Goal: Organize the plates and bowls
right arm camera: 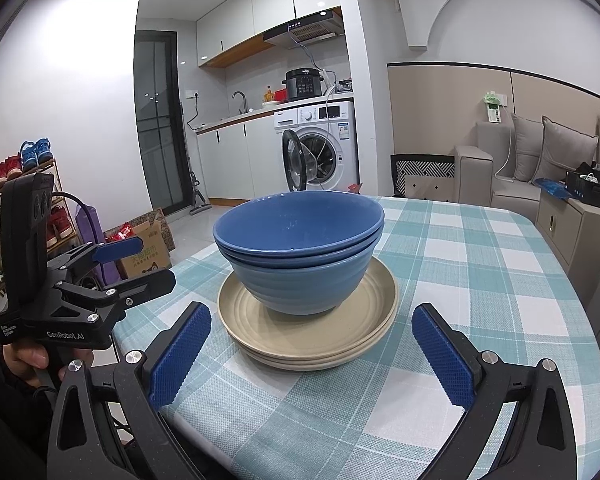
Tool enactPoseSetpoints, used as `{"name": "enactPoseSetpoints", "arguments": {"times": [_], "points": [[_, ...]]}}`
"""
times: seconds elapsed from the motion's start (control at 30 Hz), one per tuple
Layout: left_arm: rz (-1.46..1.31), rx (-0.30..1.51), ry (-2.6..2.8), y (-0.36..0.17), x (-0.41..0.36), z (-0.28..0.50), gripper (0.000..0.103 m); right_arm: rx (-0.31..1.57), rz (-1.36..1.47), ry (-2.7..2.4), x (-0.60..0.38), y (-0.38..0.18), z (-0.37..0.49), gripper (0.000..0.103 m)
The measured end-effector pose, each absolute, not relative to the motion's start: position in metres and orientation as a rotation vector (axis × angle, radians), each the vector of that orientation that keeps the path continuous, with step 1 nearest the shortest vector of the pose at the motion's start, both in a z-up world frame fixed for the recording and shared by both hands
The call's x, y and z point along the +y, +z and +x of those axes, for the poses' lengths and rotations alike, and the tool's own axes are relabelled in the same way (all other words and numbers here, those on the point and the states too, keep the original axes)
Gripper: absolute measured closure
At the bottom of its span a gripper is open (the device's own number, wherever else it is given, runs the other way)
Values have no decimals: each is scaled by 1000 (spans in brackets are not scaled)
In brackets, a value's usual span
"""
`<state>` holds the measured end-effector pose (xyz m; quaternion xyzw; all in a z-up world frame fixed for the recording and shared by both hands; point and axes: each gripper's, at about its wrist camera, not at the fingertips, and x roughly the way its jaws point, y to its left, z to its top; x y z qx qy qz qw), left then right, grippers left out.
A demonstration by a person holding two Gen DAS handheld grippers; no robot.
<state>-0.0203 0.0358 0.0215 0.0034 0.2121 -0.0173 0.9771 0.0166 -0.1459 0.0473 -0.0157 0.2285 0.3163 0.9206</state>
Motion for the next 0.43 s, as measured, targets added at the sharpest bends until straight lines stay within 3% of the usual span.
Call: {"name": "enactPoseSetpoints", "arguments": {"times": [0.43], "points": [[10,419,-61,19,31,-24,0,473,-31,651,-146,47,17,1]]}}
